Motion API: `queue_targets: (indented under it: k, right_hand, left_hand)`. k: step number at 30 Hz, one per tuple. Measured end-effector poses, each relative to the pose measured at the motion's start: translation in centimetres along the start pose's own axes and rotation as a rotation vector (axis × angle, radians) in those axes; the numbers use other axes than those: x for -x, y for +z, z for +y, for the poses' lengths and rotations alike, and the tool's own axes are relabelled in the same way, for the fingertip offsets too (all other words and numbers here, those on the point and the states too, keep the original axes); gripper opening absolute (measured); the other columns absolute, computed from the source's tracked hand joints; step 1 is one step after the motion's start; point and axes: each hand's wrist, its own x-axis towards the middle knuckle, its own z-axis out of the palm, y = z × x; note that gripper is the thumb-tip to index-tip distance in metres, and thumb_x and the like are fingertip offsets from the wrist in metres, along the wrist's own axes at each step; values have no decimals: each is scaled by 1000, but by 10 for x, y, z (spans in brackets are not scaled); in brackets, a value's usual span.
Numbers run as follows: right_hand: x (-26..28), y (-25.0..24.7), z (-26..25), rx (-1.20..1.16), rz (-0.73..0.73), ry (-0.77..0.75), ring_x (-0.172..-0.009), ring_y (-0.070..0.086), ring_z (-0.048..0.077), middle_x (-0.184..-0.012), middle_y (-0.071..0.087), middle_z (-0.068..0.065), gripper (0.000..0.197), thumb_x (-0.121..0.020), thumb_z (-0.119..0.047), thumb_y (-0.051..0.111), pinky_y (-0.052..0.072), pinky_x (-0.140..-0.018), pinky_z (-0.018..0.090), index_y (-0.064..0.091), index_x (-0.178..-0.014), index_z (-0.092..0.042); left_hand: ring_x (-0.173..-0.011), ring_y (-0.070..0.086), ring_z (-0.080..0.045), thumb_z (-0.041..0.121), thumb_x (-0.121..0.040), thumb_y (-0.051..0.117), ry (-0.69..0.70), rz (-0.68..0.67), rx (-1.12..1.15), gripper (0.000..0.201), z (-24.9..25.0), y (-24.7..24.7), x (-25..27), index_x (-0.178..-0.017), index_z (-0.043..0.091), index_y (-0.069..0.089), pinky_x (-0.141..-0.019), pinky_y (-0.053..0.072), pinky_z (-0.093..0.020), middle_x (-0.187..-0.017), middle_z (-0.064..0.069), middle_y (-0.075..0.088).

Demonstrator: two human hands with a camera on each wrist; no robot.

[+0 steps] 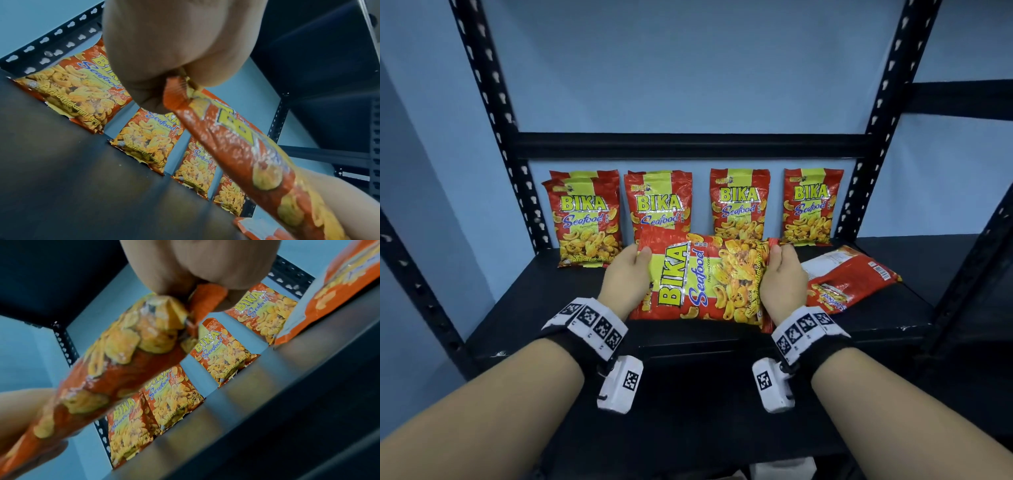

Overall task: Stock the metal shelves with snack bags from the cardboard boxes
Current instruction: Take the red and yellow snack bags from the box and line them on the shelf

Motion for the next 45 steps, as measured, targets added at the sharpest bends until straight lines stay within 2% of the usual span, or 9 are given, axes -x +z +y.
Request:
queue_targets:
  k: [5, 10, 13, 17, 20, 24, 30, 34, 45]
  right_hand:
    - [1, 3, 8, 138, -120, 13, -60, 43, 15, -69, 47, 3, 35, -112, -28, 36, 24, -57, 37, 45, -86, -6]
    - [3, 18, 24, 171, -237, 165, -80, 53, 32, -76, 51, 5, 38, -111, -28, 38, 33, -71, 34, 53, -86, -3]
    - [4, 22, 29, 202, -290, 258, -88, 55, 31, -87, 56, 9, 38, -110, -30, 39, 36, -77, 33, 57, -89, -4]
    - [6, 18, 36, 182, -364, 255, -81, 61, 29, -76, 61, 6, 39, -106, -34, 51, 44, -74, 34, 58, -76, -10]
    - [9, 12, 41, 110, -438, 263, -78, 66, 22, -78, 70, 4, 26, -100, -34, 63, 52, -76, 35, 68, -82, -15]
    - [10, 6, 41, 66, -487, 264, -83, 70, 20, -86, 74, 2, 16, -96, -33, 68, 56, -81, 36, 72, -94, -18]
    - [17, -3, 36, 163, -503, 177, -78, 65, 11, -85, 69, -4, 13, -97, -31, 67, 45, -67, 25, 66, -101, -19]
    - [28, -4, 35, 190, -486, 147, -71, 61, 4, -75, 67, -7, 5, -99, -26, 65, 40, -59, 13, 62, -96, -23]
    - [31, -7, 39, 179, -442, 196, -76, 67, 14, -80, 72, 2, 8, -97, -25, 67, 46, -60, 21, 71, -95, -19]
  left_hand:
    - [-71, 55, -23, 43, -110, 29, 31, -22, -169, 49, -20, -3, -3, -88, 5, 52, -60, 40, -36, -81, -10, 57]
    - [-70, 49, -20, 37, -111, 30, -42, -117, -312, 44, -36, 0, -9, -80, 11, 47, -61, 33, -35, -79, -6, 52]
    - [-67, 50, -20, 37, -110, 38, -88, -213, -405, 41, -46, 1, -16, -79, 11, 48, -60, 36, -34, -76, -6, 52]
    - [-54, 50, -19, 41, -102, 53, -119, -275, -514, 43, -48, -4, -27, -69, 14, 49, -58, 43, -30, -63, -4, 51]
    - [-83, 63, -21, 58, -97, 56, -199, -333, -689, 51, -37, -7, -29, -111, 9, 53, -64, 50, -32, -99, -8, 63]
    - [-133, 48, -31, 67, -94, 51, 33, -262, -751, 76, -12, 18, -20, -148, 14, 40, -105, 48, -50, -148, -13, 43]
    - [-153, 24, -22, 59, -103, 40, 474, -499, -711, 68, 17, 81, 9, -160, 25, 29, -125, 22, -50, -166, -2, 30]
    - [-158, 11, -22, 57, -107, 28, 424, -589, -762, 64, 4, 101, 10, -163, 26, 21, -126, 6, -52, -170, -2, 18]
    - [-158, 8, -15, 74, -99, 14, 412, -530, -751, 87, -28, 86, 3, -164, 17, 12, -129, 4, -40, -171, 0, 13]
